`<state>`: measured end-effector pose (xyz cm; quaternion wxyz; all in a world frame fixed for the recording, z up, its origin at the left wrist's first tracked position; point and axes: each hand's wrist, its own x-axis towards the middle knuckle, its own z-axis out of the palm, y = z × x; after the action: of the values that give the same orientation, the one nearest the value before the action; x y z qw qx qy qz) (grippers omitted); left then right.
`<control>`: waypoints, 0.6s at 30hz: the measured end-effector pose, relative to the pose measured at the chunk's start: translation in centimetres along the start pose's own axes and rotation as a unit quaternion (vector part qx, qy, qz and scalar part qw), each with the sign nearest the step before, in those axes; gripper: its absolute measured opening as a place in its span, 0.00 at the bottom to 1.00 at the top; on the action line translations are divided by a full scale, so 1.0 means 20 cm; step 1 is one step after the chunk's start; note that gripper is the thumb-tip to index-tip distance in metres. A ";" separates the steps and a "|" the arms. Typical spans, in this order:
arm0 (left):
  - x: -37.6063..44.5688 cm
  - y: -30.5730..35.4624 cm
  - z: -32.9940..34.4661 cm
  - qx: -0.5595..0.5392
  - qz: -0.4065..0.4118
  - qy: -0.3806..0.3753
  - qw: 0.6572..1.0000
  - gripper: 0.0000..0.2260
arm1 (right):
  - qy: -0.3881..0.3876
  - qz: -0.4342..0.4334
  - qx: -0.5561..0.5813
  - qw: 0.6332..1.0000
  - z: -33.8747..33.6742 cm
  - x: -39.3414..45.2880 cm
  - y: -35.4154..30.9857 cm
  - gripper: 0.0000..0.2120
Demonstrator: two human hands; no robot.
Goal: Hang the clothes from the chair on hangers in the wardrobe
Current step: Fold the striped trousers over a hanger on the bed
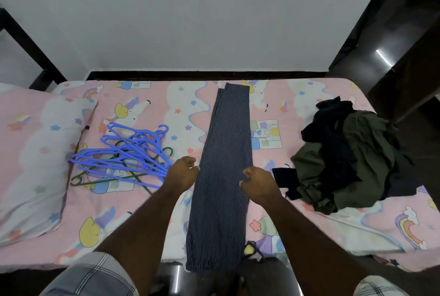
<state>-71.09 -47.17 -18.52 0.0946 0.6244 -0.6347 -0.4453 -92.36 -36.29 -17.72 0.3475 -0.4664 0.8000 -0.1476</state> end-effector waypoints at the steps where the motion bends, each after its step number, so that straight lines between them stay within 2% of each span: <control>1: 0.03 0.02 0.00 0.000 0.002 0.000 1.000 0.18 | 0.001 0.003 0.002 1.000 -0.01 0.03 0.00 0.22; 8: 0.38 0.22 0.05 -0.018 0.006 0.019 1.000 0.18 | 0.007 0.002 0.019 1.000 -0.11 0.41 -0.04 0.21; 18: 1.11 0.58 0.23 0.007 -0.009 0.019 1.000 0.19 | -0.008 -0.002 0.047 0.999 -0.34 1.22 0.03 0.23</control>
<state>-87.00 -66.51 -22.94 0.0981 0.6391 -0.6304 -0.4296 -105.26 -57.33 -23.43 0.3751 -0.4520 0.7885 -0.1824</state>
